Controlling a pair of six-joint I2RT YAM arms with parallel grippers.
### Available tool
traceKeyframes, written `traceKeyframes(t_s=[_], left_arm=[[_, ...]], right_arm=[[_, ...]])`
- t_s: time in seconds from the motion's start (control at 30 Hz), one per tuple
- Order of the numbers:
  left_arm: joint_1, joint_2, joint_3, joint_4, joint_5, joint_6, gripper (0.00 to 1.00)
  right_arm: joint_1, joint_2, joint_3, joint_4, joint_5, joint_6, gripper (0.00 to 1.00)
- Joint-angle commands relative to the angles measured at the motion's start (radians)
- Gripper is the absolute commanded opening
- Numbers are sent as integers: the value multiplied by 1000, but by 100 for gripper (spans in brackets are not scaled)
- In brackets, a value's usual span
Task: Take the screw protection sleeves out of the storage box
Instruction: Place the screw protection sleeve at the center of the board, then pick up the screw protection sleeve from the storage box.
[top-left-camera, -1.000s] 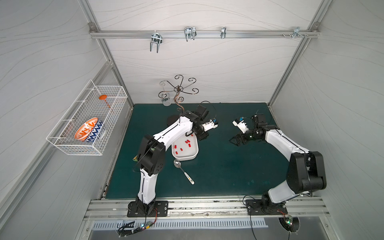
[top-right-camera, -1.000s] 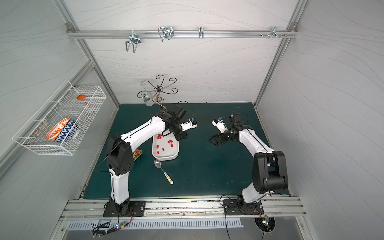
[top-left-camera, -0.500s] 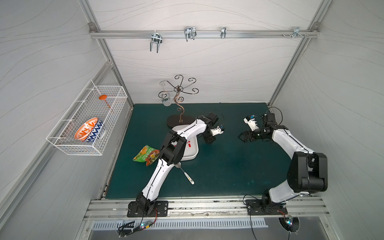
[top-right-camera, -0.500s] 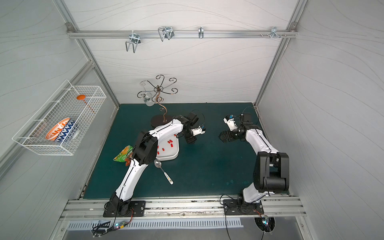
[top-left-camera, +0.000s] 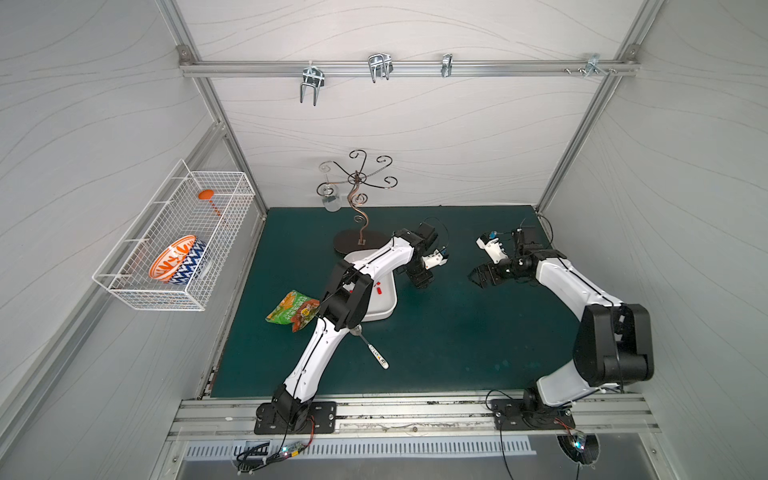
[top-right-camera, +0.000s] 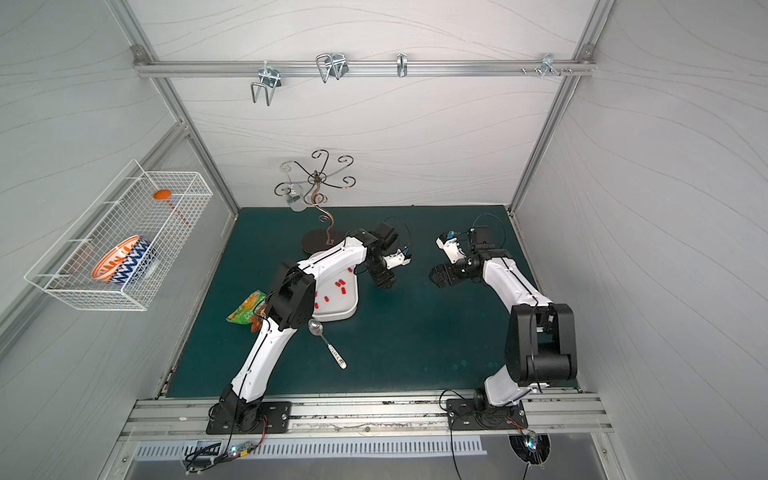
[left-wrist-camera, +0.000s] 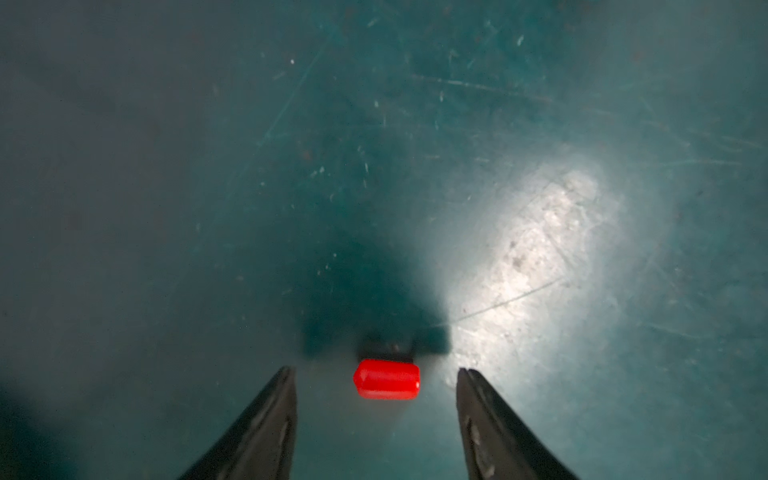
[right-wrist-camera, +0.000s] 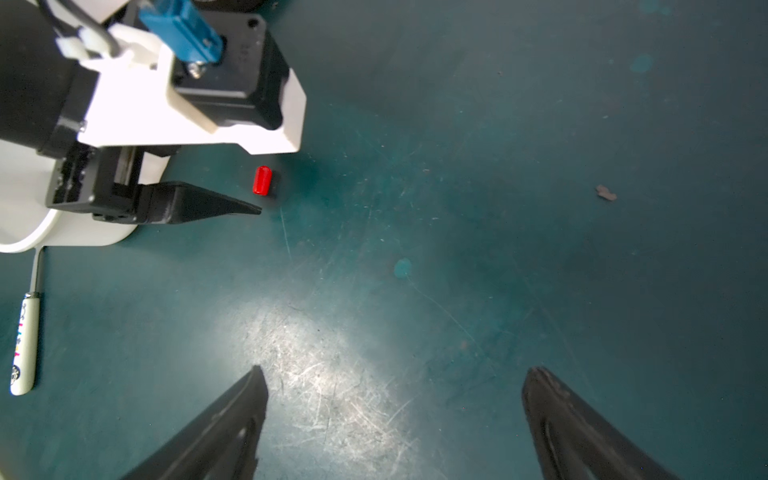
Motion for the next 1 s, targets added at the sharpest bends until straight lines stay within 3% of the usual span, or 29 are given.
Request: traceKeyframes(t_s=[0.0,0.3,0.5,0.6,0.77,0.97], left_arm=[[11,-104,-13,-20,25,-7,69],[89,-376,-254,-20,138,7,75],[179,-530,-451,-10,151,36,76],[234,-600,-548,23,162,40,76],[308,-696,-693,90,180,46,77],[367,-712,-777,120,156,132,77]], right_arm=[[5,-24,5,5,8,-15,99],[39,-77,-8,9,-15,-64,99],[237,-98,6,-20,4,-235,99],[319,-47,73,-87,-49,-279,99],[388,27,143,-102,-163,-270,99],[429,39,75,36,-253,-179,99]])
